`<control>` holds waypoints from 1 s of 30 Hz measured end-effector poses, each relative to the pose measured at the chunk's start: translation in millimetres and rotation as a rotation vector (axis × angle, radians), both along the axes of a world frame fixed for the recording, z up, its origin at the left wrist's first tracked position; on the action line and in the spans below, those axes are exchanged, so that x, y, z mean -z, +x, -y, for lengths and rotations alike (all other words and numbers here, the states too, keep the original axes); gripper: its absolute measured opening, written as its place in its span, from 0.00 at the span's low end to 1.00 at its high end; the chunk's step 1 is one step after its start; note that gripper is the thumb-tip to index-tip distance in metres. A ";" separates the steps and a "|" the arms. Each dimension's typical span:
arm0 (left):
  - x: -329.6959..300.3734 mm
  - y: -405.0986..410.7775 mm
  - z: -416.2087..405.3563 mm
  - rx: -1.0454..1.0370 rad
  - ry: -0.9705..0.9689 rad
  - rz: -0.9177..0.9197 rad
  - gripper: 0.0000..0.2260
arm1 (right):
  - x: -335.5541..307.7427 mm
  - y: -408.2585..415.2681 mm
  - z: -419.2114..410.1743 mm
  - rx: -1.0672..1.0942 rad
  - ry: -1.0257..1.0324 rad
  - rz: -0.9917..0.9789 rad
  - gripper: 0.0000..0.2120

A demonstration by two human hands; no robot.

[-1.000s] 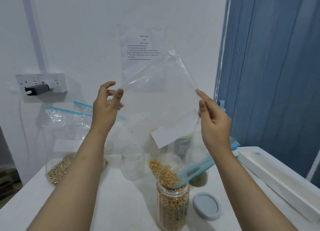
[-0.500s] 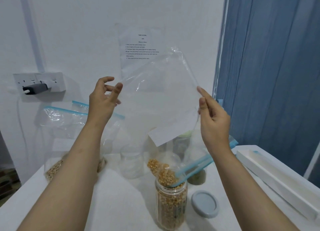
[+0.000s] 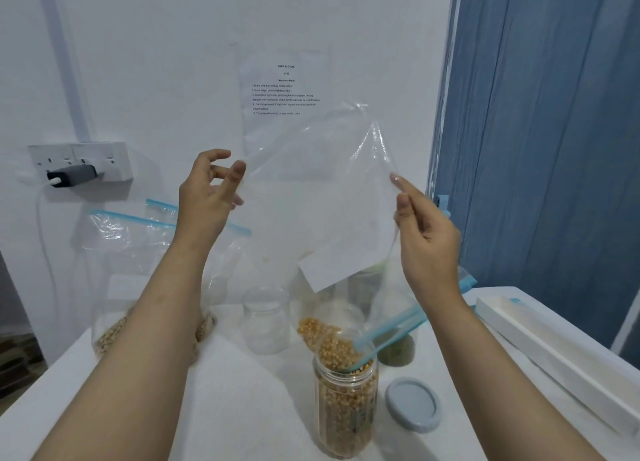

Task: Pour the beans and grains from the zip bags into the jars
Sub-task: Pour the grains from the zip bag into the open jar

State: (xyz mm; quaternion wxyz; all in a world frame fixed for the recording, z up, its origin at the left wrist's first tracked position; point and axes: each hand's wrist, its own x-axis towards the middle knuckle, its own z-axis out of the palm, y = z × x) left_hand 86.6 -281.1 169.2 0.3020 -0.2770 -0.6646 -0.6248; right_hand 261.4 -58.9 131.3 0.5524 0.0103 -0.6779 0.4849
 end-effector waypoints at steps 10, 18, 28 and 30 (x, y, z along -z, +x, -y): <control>2.2 1.6 0.2 0.004 0.004 0.003 0.16 | 2.6 -2.1 -1.6 -0.013 0.007 -0.032 0.15; 2.5 2.2 0.3 0.007 -0.010 -0.023 0.13 | 7.2 -3.9 -6.6 -0.022 0.106 -0.056 0.19; 4.9 3.9 -2.5 0.044 -0.012 -0.070 0.03 | 7.7 -6.0 -8.8 -0.031 0.056 -0.045 0.17; 6.9 3.7 -2.7 0.055 -0.012 -0.076 0.03 | 7.8 -4.8 -9.0 -0.022 0.049 -0.027 0.17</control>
